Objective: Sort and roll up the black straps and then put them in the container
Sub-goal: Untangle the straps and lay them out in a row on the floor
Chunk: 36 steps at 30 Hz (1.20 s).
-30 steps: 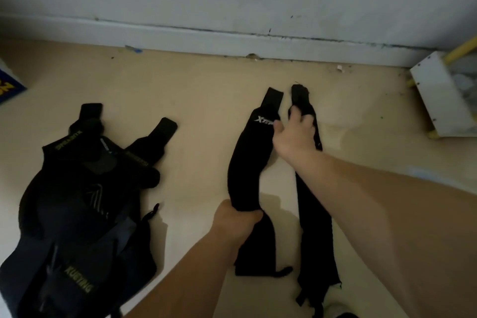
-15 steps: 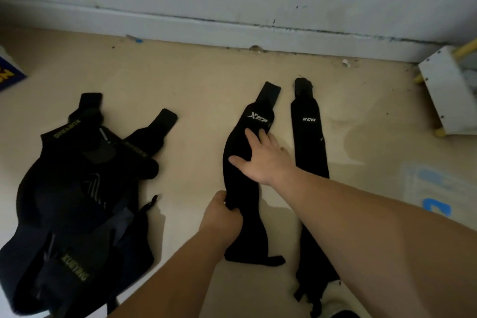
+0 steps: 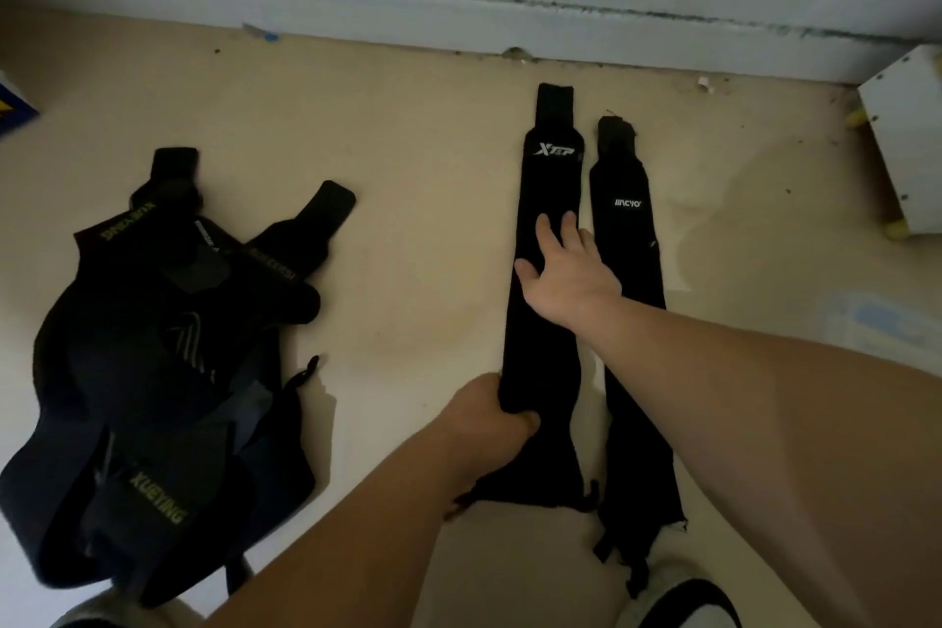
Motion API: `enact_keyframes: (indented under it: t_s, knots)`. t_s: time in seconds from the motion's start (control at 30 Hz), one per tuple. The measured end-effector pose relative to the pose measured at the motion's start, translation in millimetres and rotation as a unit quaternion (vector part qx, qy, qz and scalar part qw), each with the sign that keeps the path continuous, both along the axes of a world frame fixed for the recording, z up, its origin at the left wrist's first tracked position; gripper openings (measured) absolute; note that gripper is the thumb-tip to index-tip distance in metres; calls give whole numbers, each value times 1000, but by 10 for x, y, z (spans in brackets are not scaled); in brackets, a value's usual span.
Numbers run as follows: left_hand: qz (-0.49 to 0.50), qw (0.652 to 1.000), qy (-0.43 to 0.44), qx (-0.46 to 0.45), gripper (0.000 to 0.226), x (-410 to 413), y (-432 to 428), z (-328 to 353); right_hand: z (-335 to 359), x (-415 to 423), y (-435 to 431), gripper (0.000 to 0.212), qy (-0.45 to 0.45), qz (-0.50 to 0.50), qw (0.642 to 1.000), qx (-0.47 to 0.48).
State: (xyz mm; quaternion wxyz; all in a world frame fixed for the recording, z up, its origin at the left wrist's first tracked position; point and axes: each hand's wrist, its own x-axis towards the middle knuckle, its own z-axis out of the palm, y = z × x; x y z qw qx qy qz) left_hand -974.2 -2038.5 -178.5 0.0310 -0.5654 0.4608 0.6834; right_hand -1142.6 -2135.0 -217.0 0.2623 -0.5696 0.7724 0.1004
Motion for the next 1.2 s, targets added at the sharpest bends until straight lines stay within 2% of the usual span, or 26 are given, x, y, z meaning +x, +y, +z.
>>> enact_keyframes:
  t_s: [0.07, 0.13, 0.23, 0.33, 0.37, 0.47, 0.6, 0.73, 0.9, 1.0, 1.07, 1.2]
  knots:
    - [51, 999, -7, 4, 17, 19, -25, -27, 43, -16, -60, 92, -1, -1, 999, 35]
    - [81, 996, -31, -4, 13, 35, -31, -66, 62, 6, -49, 104, 16, 4, 1000, 18]
    - [91, 993, -75, -4, 12, 63, 25, -175, 20, 128, 113, 98, 68, 33, 988, -133]
    - [86, 990, -109, -4, 9, 96, 79, -268, -55, 205, 286, 90, 98, 72, 975, -184]
    - [76, 990, -115, -14, 11, 105, 94, -269, -77, 204, 332, 91, 96, 75, 978, -170]
    - [-3, 990, -122, -67, 38, 83, 135, -248, -114, 106, 379, 99, 53, 80, 993, -62]
    - [-106, 981, -133, -89, 38, -65, 166, -208, -63, -84, 293, 100, 14, 95, 995, 38]
    - [-92, 980, -150, -93, 38, -76, 69, -136, -13, -96, 374, 92, 48, 84, 995, 29]
    - [-37, 983, -137, -114, 30, 108, -173, 129, 332, 76, 258, 90, 105, 131, 986, -1]
    - [-35, 979, -134, -153, 32, 315, -398, 458, 660, 299, -1, 76, 113, 145, 983, 10]
    - [-57, 966, -152, -203, 32, 546, -608, 800, 934, 573, -206, 68, 49, 127, 989, 59]
    - [-158, 917, -228, -286, 35, 1118, -949, 1503, 1253, 1270, -446, 58, -72, 123, 982, 124]
